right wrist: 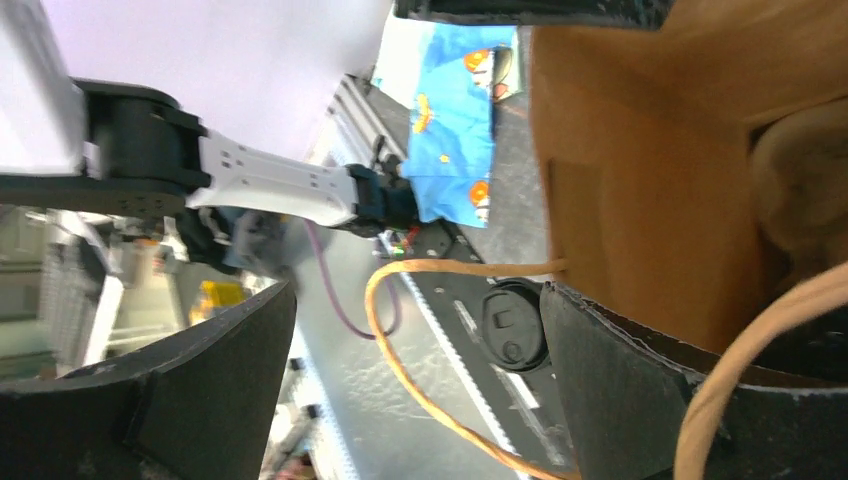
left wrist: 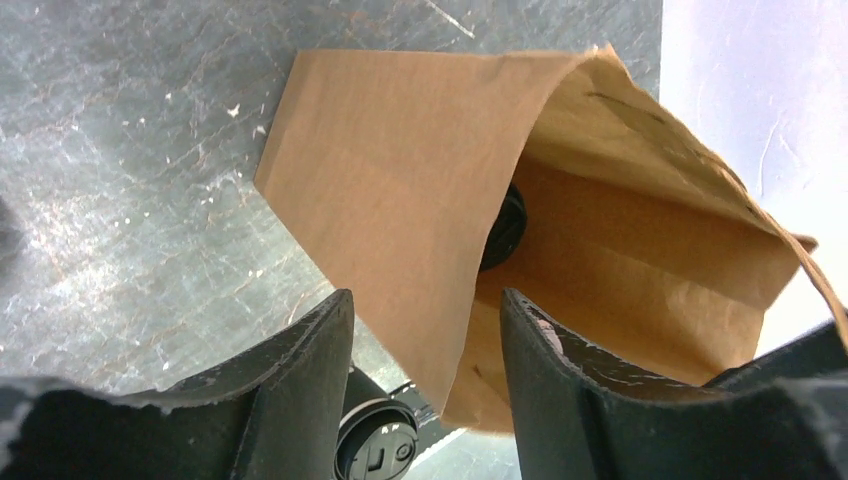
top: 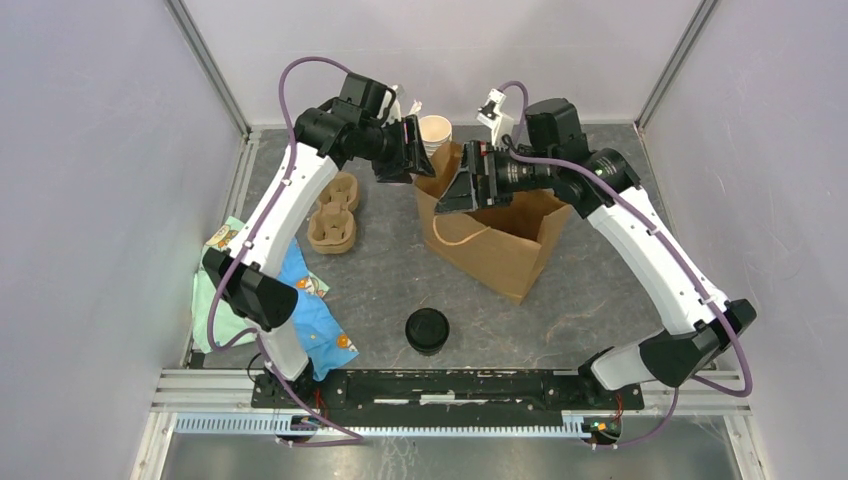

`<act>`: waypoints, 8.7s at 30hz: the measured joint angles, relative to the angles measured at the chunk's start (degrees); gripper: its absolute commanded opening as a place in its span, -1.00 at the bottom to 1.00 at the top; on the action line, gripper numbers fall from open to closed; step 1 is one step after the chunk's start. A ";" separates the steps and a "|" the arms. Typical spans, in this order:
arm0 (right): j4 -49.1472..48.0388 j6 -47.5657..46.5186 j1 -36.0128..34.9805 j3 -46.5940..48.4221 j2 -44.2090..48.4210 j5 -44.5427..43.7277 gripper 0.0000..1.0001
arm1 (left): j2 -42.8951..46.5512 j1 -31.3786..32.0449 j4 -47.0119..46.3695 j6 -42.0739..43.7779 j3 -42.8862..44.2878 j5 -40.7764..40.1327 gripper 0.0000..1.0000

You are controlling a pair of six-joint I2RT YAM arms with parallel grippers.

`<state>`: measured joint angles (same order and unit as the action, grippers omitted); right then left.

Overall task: Pack the takeout coffee
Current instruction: Pick up the coffee cup from the center of the board.

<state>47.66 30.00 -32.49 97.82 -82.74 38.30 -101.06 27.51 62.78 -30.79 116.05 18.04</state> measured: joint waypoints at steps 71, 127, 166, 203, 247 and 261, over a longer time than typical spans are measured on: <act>-50.73 65.70 8.61 -29.90 10.73 32.83 0.96 | -5.22 2.43 -6.36 0.13 5.40 0.39 -0.39; 10.29 -19.32 -43.91 -9.11 10.16 -37.53 0.96 | 16.87 2.80 -6.01 -4.42 -16.94 -25.99 0.03; 0.59 -9.25 -45.24 -21.70 -6.67 -53.51 0.60 | 35.74 2.80 7.52 -4.42 -17.11 -33.42 0.38; 1.62 -9.66 -43.74 -19.39 -8.85 -51.21 0.50 | 33.99 2.80 7.37 -4.39 -17.94 -32.72 0.44; 4.70 -11.45 -43.50 -19.17 -9.86 -50.38 0.65 | 31.58 2.80 7.30 -4.35 -17.97 -32.48 0.45; 3.87 -12.50 -43.12 -19.52 -9.94 -50.38 0.52 | 31.56 2.80 6.91 -4.35 -18.01 -32.13 0.45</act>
<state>51.53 17.50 -75.61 78.30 -92.68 -12.08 -69.49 30.30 69.69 -35.14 98.04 -14.09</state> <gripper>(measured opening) 0.774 0.721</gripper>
